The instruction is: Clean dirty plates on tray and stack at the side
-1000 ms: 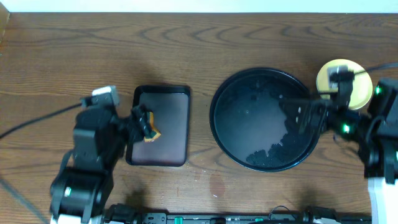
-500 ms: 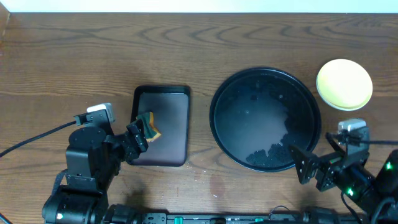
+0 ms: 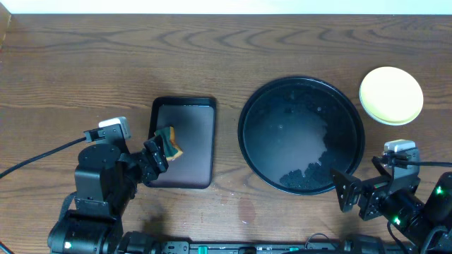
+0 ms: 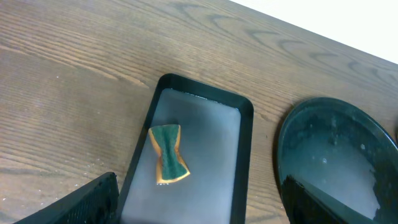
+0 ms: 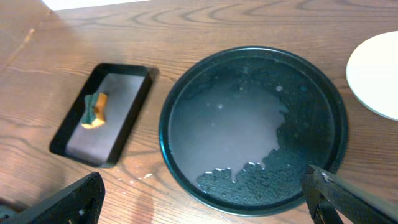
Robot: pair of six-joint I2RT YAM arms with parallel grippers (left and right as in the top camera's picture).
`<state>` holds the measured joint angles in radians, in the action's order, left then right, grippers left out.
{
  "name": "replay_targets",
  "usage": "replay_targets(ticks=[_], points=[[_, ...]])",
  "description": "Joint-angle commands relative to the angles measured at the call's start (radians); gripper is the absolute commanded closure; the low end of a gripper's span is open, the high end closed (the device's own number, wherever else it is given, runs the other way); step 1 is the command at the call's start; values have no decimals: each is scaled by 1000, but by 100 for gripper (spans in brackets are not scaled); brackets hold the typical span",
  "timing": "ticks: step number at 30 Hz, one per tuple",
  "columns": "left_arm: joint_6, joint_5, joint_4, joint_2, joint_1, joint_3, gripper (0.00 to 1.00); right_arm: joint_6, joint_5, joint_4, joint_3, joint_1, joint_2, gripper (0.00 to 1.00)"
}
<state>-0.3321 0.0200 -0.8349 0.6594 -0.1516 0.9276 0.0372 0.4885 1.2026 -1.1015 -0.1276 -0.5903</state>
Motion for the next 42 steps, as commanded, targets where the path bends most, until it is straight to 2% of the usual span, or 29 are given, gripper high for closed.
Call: replay_targets(ticks=[1,4,7,19,22,30,33,40,42], points=[[14,-5,-3,0,2,5,16,6,-62,3,7,55,18,1],[14,-5,-3,0,2,5,16,10,-82,-31,24,113,55,1],[14,-5,-3,0,2,5,15,13,-96,-144,106,154,128,1],[14,-5,-2,0,2,5,15,-37,-97,-758,716,142,580,1],[14,-5,-3,0,2,5,15,-58,-111,-934,835,133,578,1],[14,-5,-2,0,2,5,15,-111,-217,-1217,1043,134,585,1],[14,-5,-2,0,2,5,15,-111,-246,-1294,1096,134,585,1],[14,-5,-3,0,2,5,15,-111,-378,-1266,1096,136,586,1],[14,-5,-3,0,2,5,15,-111,-422,-1204,1096,135,586,1]])
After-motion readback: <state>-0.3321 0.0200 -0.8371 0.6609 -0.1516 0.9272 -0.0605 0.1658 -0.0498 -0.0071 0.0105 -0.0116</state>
